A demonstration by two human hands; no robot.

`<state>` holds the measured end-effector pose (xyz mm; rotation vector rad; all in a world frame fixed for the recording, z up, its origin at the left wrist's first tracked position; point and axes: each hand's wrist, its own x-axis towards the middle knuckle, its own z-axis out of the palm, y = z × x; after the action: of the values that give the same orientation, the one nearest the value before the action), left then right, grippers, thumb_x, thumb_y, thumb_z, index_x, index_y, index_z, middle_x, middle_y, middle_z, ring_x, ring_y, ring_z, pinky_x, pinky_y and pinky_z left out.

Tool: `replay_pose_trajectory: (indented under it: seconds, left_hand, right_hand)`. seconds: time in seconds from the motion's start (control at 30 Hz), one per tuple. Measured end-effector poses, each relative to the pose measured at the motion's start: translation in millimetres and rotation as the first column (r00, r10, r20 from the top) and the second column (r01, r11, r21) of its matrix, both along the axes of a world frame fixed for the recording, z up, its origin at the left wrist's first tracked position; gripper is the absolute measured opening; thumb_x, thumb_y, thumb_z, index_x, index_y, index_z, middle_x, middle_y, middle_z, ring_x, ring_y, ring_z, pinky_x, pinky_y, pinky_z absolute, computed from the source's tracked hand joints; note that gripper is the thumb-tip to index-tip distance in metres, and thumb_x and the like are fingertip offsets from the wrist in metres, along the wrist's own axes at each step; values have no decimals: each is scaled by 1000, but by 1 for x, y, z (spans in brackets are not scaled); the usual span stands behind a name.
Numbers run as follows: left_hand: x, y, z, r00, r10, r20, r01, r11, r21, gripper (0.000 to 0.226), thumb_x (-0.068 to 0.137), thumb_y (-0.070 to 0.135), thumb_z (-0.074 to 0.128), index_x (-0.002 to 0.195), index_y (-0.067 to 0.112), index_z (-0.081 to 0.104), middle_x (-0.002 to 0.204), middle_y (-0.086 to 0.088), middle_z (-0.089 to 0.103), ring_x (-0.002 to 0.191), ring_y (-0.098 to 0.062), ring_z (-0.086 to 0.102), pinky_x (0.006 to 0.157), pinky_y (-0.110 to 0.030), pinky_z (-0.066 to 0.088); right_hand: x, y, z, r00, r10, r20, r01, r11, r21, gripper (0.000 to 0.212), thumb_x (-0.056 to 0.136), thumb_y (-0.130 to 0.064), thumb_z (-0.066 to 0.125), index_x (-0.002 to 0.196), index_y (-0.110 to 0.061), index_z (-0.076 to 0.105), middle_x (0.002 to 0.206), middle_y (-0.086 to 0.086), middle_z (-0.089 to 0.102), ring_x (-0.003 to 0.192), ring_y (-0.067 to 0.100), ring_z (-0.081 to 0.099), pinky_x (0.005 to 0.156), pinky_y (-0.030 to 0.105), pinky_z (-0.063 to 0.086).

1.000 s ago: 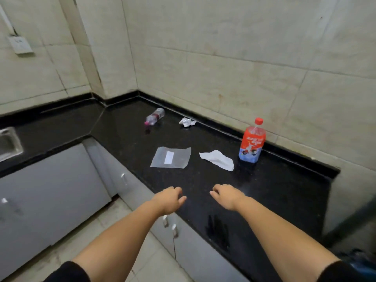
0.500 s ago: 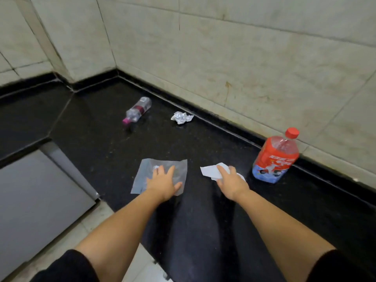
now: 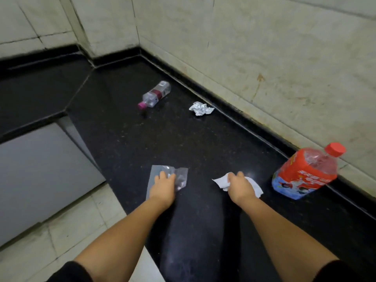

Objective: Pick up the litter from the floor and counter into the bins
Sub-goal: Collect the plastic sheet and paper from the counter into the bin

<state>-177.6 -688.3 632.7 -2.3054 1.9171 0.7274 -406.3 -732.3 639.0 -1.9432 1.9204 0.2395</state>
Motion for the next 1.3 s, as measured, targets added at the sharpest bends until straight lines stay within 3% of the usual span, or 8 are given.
replay_pose_trajectory:
  seconds: [0.2, 0.43, 0.53, 0.67, 0.77, 1.03, 1.17, 1.3]
  left_hand:
    - [29, 70, 1, 1000, 10, 13, -10, 1000, -3, 34, 94, 10, 43, 127, 11, 47, 134, -14, 42, 125, -31, 42, 101, -37, 40]
    - [105, 194, 22, 924, 380, -40, -382, 923, -52, 31, 88, 0, 41, 114, 11, 52, 126, -12, 47, 112, -32, 51, 92, -39, 47]
    - [138, 277, 35, 839, 543, -50, -545, 834, -89, 31, 88, -2, 38, 112, 10, 52, 123, -12, 47, 110, -32, 50, 87, -38, 47]
    - [164, 426, 41, 675, 735, -68, -737, 665, -119, 20, 86, -1, 38, 90, 18, 42, 118, -13, 49, 88, -26, 45, 80, -34, 44]
    - [162, 566, 35, 475, 877, -70, -878, 467, -108, 17, 90, 6, 40, 99, 16, 51, 120, -13, 50, 103, -30, 52, 91, -35, 45]
    - [89, 864, 26, -83, 997, 1, -996, -83, 37, 37, 90, 7, 46, 127, 9, 45, 131, -16, 43, 119, -34, 49, 99, -41, 47]
    - [59, 924, 13, -255, 966, -41, -961, -249, 125, 43, 90, 17, 51, 132, 7, 44, 134, -19, 42, 123, -36, 48, 102, -40, 45]
    - [49, 962, -12, -361, 930, -74, -922, -344, 177, 48, 93, 25, 51, 138, 12, 43, 135, -16, 44, 124, -34, 49, 104, -39, 44]
  right_hand:
    - [51, 28, 0, 989, 107, 105, -113, 993, 45, 29, 93, -10, 45, 121, -9, 52, 114, 13, 48, 111, 35, 55, 83, 34, 44]
    - [159, 111, 25, 887, 455, 75, -459, 886, 59, 21, 83, -4, 40, 98, -8, 54, 99, 8, 49, 90, 23, 53, 67, 26, 43]
    - [209, 169, 46, 818, 552, 162, -565, 823, 53, 19, 77, -28, 40, 80, -23, 58, 112, 10, 57, 105, 27, 59, 88, 32, 52]
    - [269, 267, 55, 674, 694, 253, -720, 693, 18, 31, 64, -55, 32, 66, -32, 54, 122, 4, 64, 116, 24, 59, 99, 33, 48]
    - [306, 369, 39, 560, 792, 243, -826, 558, 84, 38, 59, -52, 30, 74, -29, 56, 122, 1, 61, 118, 23, 58, 103, 32, 45]
    - [351, 669, 22, -50, 990, 129, -989, -67, 131, 47, 76, -65, 40, 101, -29, 58, 127, 6, 52, 120, 28, 55, 104, 37, 42]
    - [361, 758, -1, -314, 948, 49, -939, -318, 131, 27, 88, -33, 49, 112, -21, 54, 127, 9, 51, 112, 31, 56, 94, 37, 45]
    - [378, 821, -30, -447, 895, 15, -880, -442, 174, 34, 87, -31, 51, 120, -22, 52, 126, 8, 53, 111, 32, 57, 95, 38, 49]
